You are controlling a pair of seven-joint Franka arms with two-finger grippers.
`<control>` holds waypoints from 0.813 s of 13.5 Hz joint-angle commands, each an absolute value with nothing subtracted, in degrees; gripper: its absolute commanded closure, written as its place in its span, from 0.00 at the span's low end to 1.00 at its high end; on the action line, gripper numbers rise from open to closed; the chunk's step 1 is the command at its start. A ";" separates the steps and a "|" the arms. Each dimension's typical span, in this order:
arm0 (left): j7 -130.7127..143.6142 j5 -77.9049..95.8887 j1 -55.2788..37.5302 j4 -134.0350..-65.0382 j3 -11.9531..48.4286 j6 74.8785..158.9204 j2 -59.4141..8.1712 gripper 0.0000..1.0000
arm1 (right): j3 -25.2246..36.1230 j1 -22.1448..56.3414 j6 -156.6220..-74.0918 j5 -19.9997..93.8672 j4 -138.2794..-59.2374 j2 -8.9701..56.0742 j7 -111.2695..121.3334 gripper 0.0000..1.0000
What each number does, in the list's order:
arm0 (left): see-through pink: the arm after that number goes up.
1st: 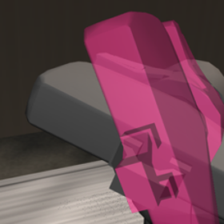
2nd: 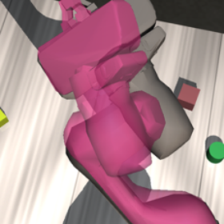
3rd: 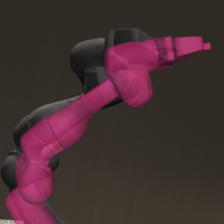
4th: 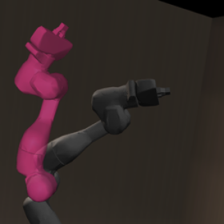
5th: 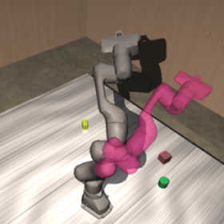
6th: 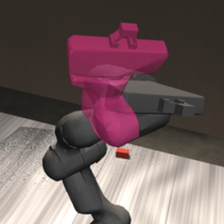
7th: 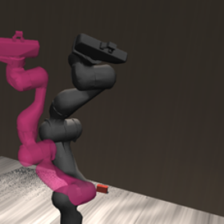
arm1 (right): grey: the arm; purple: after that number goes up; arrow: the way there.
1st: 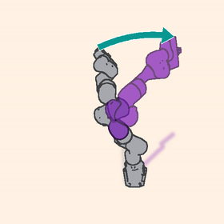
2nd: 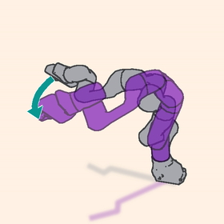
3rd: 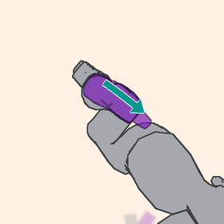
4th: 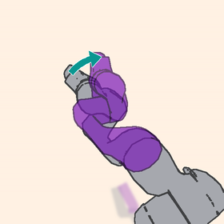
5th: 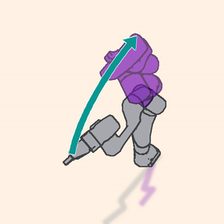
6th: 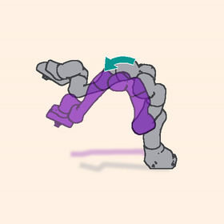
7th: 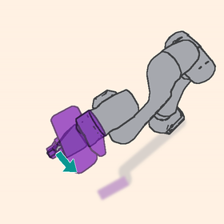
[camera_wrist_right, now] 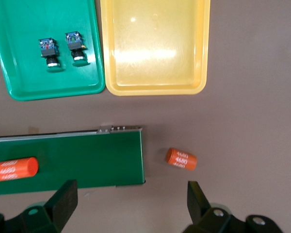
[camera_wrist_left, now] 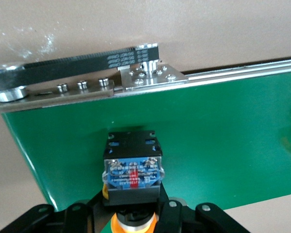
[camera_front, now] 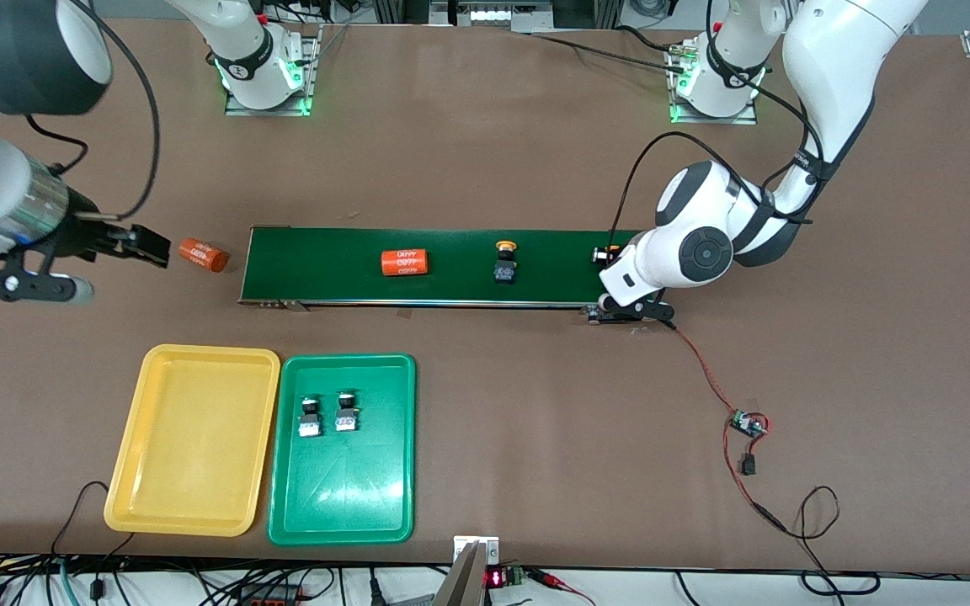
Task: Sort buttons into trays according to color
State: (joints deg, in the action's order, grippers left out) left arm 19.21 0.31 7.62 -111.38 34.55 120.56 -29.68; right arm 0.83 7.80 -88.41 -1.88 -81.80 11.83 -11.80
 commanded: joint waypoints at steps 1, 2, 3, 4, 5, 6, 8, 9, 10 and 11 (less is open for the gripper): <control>18.73 1.58 6.86 -111.89 33.84 120.15 -28.74 0.65 | -0.53 5.98 -86.49 -0.09 -83.41 9.93 -11.16 0.00; 18.72 1.58 6.86 -111.71 33.84 120.49 -28.74 0.04 | -0.61 6.06 -84.92 0.00 -83.41 9.93 -11.16 0.00; 18.72 1.58 7.03 -111.36 33.84 120.06 -27.52 0.00 | -1.05 6.06 -83.42 0.00 -83.50 9.93 -11.16 0.00; 18.81 1.58 7.03 -111.27 33.84 119.97 -25.60 0.00 | -1.23 6.06 -83.23 0.00 -83.67 10.28 -10.64 0.00; 18.90 1.58 7.03 -111.01 33.84 119.80 -23.40 0.00 | -1.32 6.06 -83.32 0.17 -83.67 10.81 -9.42 0.00; 18.90 1.58 7.12 -110.40 33.75 119.79 -21.64 0.00 | -1.32 6.06 -83.67 0.18 -83.67 10.98 -9.14 0.00; 18.98 1.49 7.21 -105.50 31.22 116.83 -20.92 0.00 | -1.32 6.24 -84.02 1.13 -83.41 11.60 -9.05 0.00; 18.90 1.23 6.86 -102.16 28.68 114.28 -21.09 0.00 | -1.32 6.41 -84.55 1.40 -83.58 11.86 -9.05 0.00; 18.90 1.06 6.68 -99.17 26.48 112.34 -21.27 0.00 | -1.41 6.85 -84.38 1.41 -83.50 11.87 -9.66 0.00; 18.98 0.88 6.68 -97.23 24.89 111.02 -21.10 0.00 | -1.75 7.29 -84.29 1.32 -83.50 11.87 -10.02 0.00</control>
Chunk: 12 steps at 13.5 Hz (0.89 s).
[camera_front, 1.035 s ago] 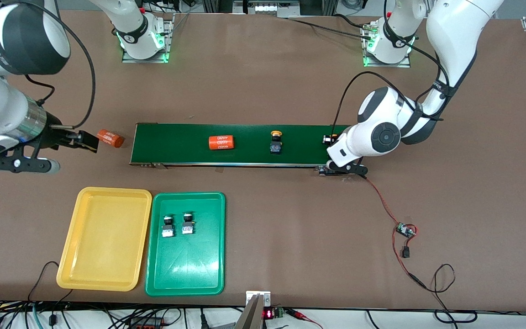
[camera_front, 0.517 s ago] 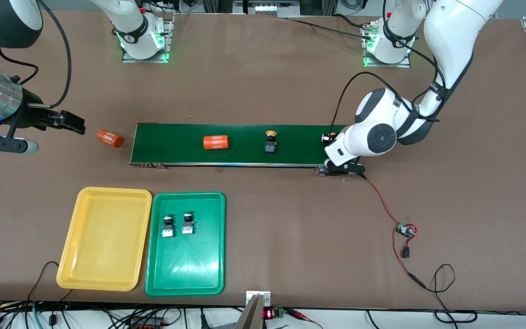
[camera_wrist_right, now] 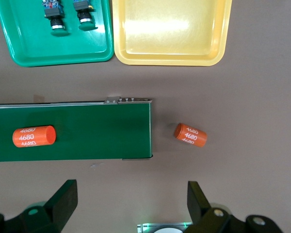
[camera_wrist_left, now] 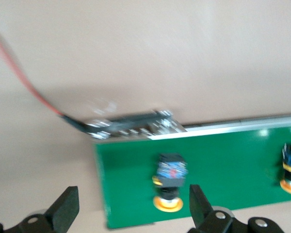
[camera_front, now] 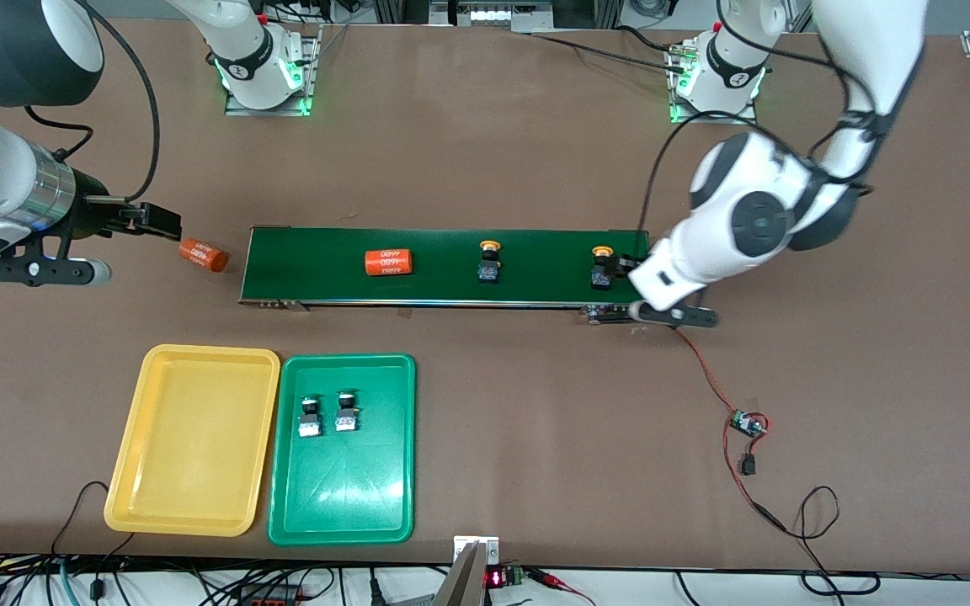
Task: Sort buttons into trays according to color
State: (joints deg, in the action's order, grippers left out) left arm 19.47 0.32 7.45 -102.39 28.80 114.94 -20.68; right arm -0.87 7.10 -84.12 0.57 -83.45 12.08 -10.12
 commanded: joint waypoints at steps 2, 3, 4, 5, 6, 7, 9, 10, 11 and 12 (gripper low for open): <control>18.81 0.70 6.16 -93.01 20.41 106.98 -20.48 0.00 | -1.58 7.12 -83.67 1.23 -83.23 11.34 -10.11 0.00; 18.46 0.79 5.54 -91.94 17.87 106.35 -19.35 0.00 | -1.50 7.21 -83.67 1.06 -83.15 10.90 -10.28 0.00; 18.37 0.79 4.84 -91.76 15.23 106.17 -17.77 0.00 | -1.32 7.21 -83.58 0.45 -83.14 10.72 -10.54 0.00; 18.02 0.79 4.49 -91.67 12.51 106.17 -15.67 0.00 | -0.97 6.86 -83.58 0.18 -82.88 10.72 -10.63 0.00; 15.93 0.70 4.40 -91.67 10.57 105.48 -14.17 0.00 | -0.53 6.42 -83.41 -0.26 -82.97 10.72 -10.72 0.00; 12.60 0.79 4.39 -91.23 9.33 103.47 -13.28 0.00 | -0.01 6.16 -82.28 -0.35 -82.97 10.72 -10.72 0.00; 9.15 0.79 4.40 -87.38 6.08 99.08 -12.74 0.00 | 0.96 6.06 -80.08 -0.88 -82.88 10.46 -10.64 0.00; 9.05 0.70 4.48 -85.45 5.80 95.49 -12.57 0.00 | 0.97 6.15 -79.98 -0.97 -82.97 10.55 -10.90 0.00; 8.97 0.62 4.57 -83.52 5.71 92.49 -12.13 0.00 | 0.97 6.15 -80.68 -0.97 -82.88 11.16 -10.90 0.00; 8.96 0.62 5.09 -81.23 6.06 89.50 -12.30 0.00 | 0.97 6.24 -82.08 -0.88 -82.88 12.03 -10.90 0.00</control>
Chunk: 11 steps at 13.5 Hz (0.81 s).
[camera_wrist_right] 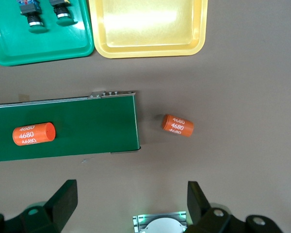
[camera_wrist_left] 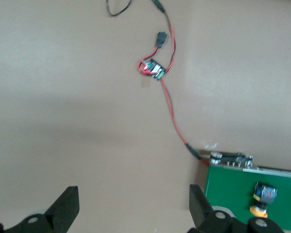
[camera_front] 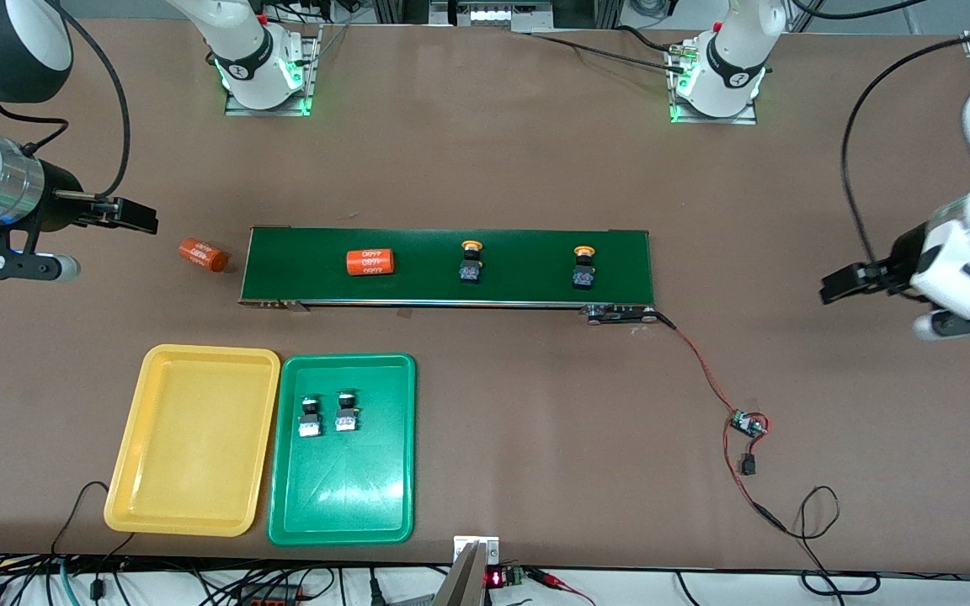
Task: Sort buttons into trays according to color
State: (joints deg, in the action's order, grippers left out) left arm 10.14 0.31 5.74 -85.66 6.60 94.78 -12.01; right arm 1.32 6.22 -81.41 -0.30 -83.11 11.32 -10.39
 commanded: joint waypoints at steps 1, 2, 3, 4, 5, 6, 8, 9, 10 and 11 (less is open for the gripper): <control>8.27 0.62 5.10 -79.64 6.06 88.17 -12.57 0.00 | 0.88 6.33 -82.96 -0.62 -82.88 12.82 -10.99 0.00; 5.39 0.70 5.36 -79.54 5.89 87.98 -12.48 0.00 | 0.88 6.07 -83.06 -0.27 -82.97 13.44 -10.29 0.00; 3.27 0.79 5.54 -79.54 5.71 87.98 -12.31 0.00 | 0.97 5.80 -82.97 -0.18 -83.32 13.53 -10.11 0.00; 3.17 0.88 5.71 -79.80 5.71 87.72 -12.13 0.00 | 0.97 5.19 -83.06 -0.18 -83.32 13.62 -10.02 0.00; 3.51 0.88 5.80 -80.15 5.80 87.71 -11.95 0.00 | 0.97 5.01 -83.23 -0.09 -83.15 14.58 -10.02 0.00; 3.69 1.14 5.80 -80.33 5.80 88.24 -12.13 0.00 | 0.97 5.01 -83.41 -0.09 -83.06 15.02 -10.02 0.00; 4.22 1.31 5.97 -80.25 5.80 87.72 -12.13 0.00 | 0.97 5.27 -86.29 -0.09 -83.32 15.03 -10.11 0.00; 4.31 1.32 5.80 -79.98 5.80 87.98 -12.30 0.00 | 0.88 5.45 -87.53 -0.09 -83.41 15.12 -10.19 0.00; 4.31 1.41 5.89 -79.81 5.80 88.24 -12.48 0.00 | 0.70 5.54 -89.19 0.17 -83.50 15.81 -10.11 0.00; 3.52 1.41 6.24 -79.46 5.71 88.33 -12.31 0.00 | 0.44 5.71 -90.95 0.35 -83.58 16.78 -10.11 0.00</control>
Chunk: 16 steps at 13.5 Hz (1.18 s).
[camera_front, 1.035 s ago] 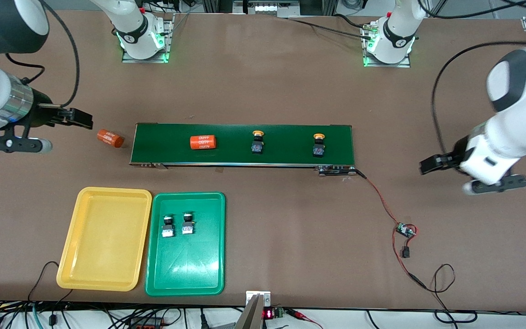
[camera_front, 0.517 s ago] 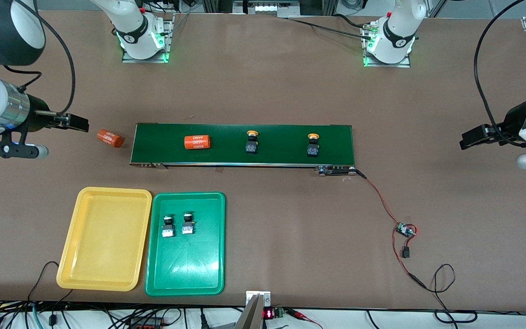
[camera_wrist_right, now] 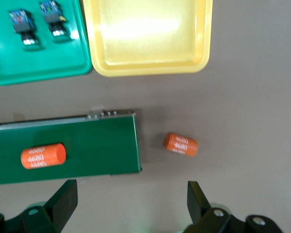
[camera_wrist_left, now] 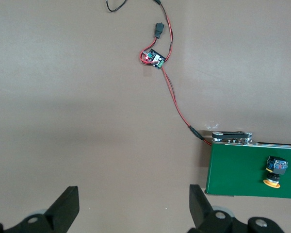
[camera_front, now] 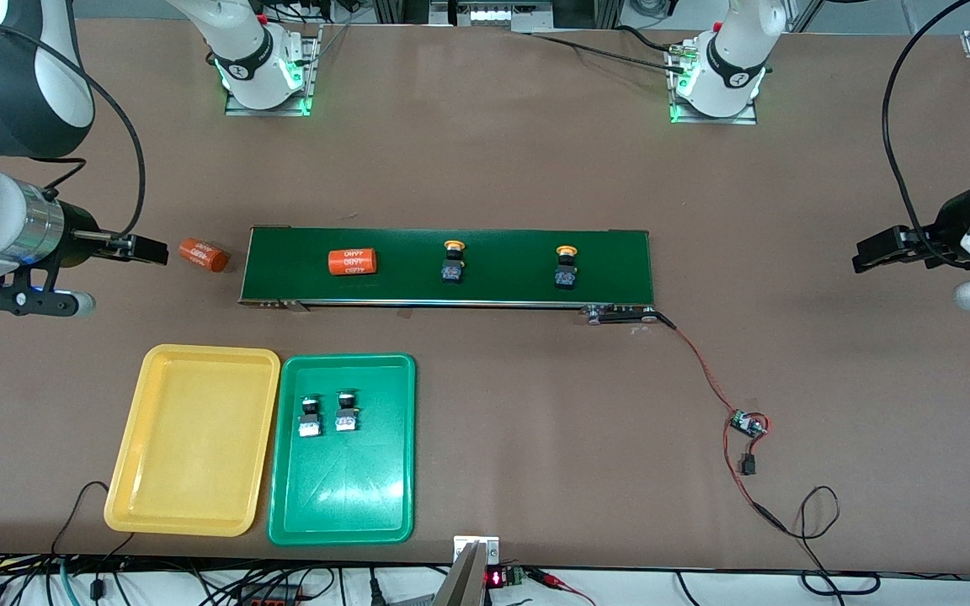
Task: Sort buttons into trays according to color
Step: 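Reach the right gripper along the belt and grasp the orange-cap button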
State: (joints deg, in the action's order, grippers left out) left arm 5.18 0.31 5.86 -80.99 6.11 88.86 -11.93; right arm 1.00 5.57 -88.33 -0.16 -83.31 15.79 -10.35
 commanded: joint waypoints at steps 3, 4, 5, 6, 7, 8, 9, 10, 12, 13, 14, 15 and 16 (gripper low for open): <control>3.43 1.49 8.60 -79.01 5.80 88.42 -11.95 0.00 | 0.35 5.71 -94.30 1.49 -83.58 19.33 -10.11 0.00; 3.43 1.32 9.22 -79.01 5.97 88.68 -11.87 0.00 | 0.26 5.89 -95.26 1.76 -83.58 19.77 -10.19 0.00; 3.43 0.80 9.32 -79.10 6.15 90.25 -11.34 0.00 | 0.26 6.06 -96.23 3.32 -83.58 20.21 -10.54 0.00; 3.51 0.70 9.23 -79.97 6.33 90.70 -10.29 0.00 | 0.26 6.06 -97.28 4.82 -83.58 21.00 -10.55 0.00; 3.17 0.70 9.32 -80.15 6.33 90.62 -9.76 0.00 | 0.26 6.24 -98.77 5.62 -83.58 22.40 -10.63 0.00; 2.73 0.70 9.32 -80.16 6.42 90.35 -9.67 0.00 | 0.26 7.37 -99.66 5.71 -83.76 23.02 -10.90 0.00; 2.12 0.70 9.23 -80.16 6.59 90.44 -9.32 0.00 | 0.26 8.34 -99.84 5.71 -83.76 23.55 -11.07 0.00; 1.59 0.62 9.23 -80.24 6.59 90.35 -8.97 0.00 | 0.35 9.31 -99.84 5.71 -83.93 24.25 -11.07 0.00; -0.34 0.70 9.40 -80.33 6.50 89.91 -8.96 0.00 | 0.26 9.58 -103.07 5.71 -87.78 24.26 -11.77 0.00; -1.48 0.70 9.49 -80.42 6.07 89.48 -8.96 0.00 | 0.26 9.84 -105.18 5.71 -90.59 23.65 -13.43 0.00; -1.93 0.70 10.01 -80.51 5.98 89.30 -8.96 0.00 | 0.26 10.45 -107.21 5.71 -93.23 22.77 -14.06 0.00; -1.93 0.70 10.19 -80.51 5.98 89.30 -8.96 0.00 | 0.26 11.16 -109.23 5.71 -95.95 21.63 -14.85 0.00; -2.02 0.70 10.20 -80.42 6.06 88.69 -8.79 0.00 | 0.26 12.03 -110.99 5.71 -98.24 20.66 -16.25 0.00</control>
State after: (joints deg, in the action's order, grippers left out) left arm -0.16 0.31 9.60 -79.82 5.97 89.72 -9.89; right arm 0.25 10.63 -107.43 4.96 -91.82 24.74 -13.79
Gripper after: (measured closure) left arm 0.000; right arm 0.000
